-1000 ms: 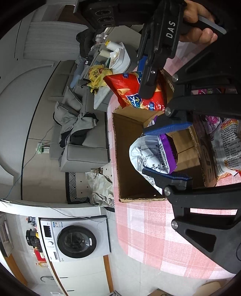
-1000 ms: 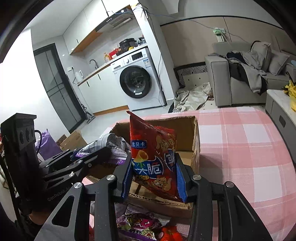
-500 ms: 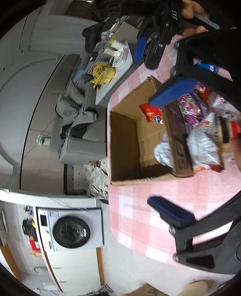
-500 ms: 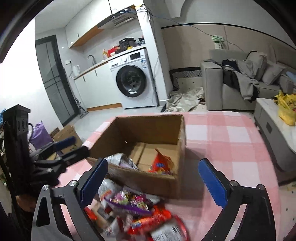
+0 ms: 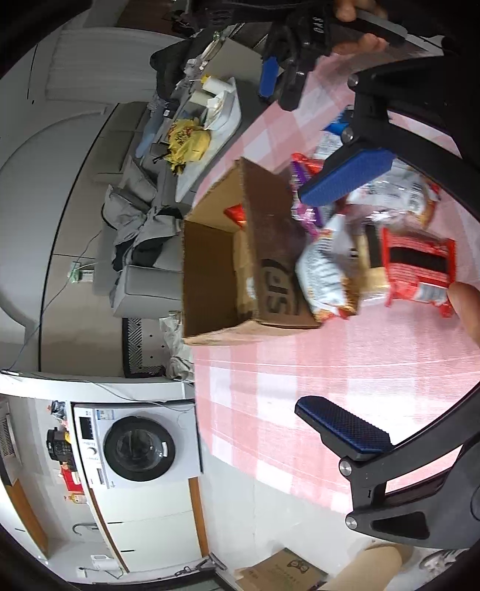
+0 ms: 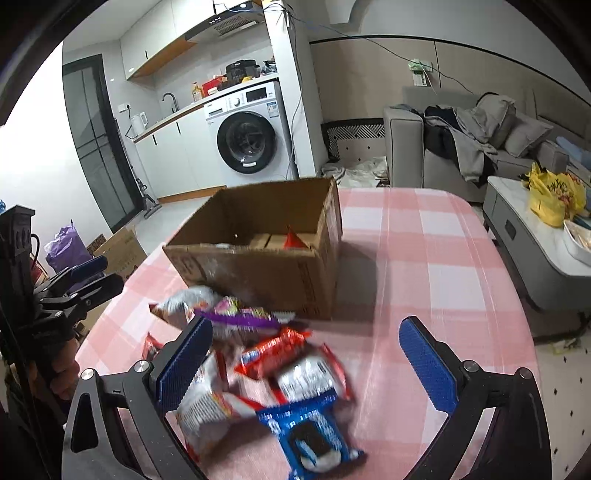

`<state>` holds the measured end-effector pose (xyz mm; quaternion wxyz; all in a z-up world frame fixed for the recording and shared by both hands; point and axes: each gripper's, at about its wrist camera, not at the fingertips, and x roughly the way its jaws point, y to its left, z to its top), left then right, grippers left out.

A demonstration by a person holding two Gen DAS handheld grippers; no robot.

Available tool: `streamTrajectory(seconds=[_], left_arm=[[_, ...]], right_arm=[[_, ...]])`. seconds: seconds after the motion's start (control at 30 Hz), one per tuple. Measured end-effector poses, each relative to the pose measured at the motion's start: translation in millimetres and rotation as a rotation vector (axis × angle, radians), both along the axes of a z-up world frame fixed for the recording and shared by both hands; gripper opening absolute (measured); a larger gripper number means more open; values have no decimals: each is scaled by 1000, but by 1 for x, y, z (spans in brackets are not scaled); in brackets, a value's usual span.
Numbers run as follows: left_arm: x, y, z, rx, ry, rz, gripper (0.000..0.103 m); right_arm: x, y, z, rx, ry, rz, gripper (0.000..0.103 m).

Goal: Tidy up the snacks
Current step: 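Move both tools back down to the snack pile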

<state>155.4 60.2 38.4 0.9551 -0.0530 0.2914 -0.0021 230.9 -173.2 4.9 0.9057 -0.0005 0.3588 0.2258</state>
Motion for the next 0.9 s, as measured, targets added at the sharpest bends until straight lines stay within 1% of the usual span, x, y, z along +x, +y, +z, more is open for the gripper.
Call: streamTrajectory(seconds=[0.1,0.37,0.5,0.7,0.9], left_arm=[[-9,1,-9,12,26,10,102],[-17,-5,-32,20,79,11,102],[-18,-4,-43,4,101,7,102],[-17,-6,-55,16,130,7,102],[-11,-5,-69,2,169,12,102]], right_arm=[[-4,-7,-6,3,21,-9,103],[-17,-15,-26,-23,72,-11,103],[-23,-16,-38,-49,97,-3,103],[-27,-13,-52,-77,128,16,103],[-28,-5,-66,-108,158,51,103]])
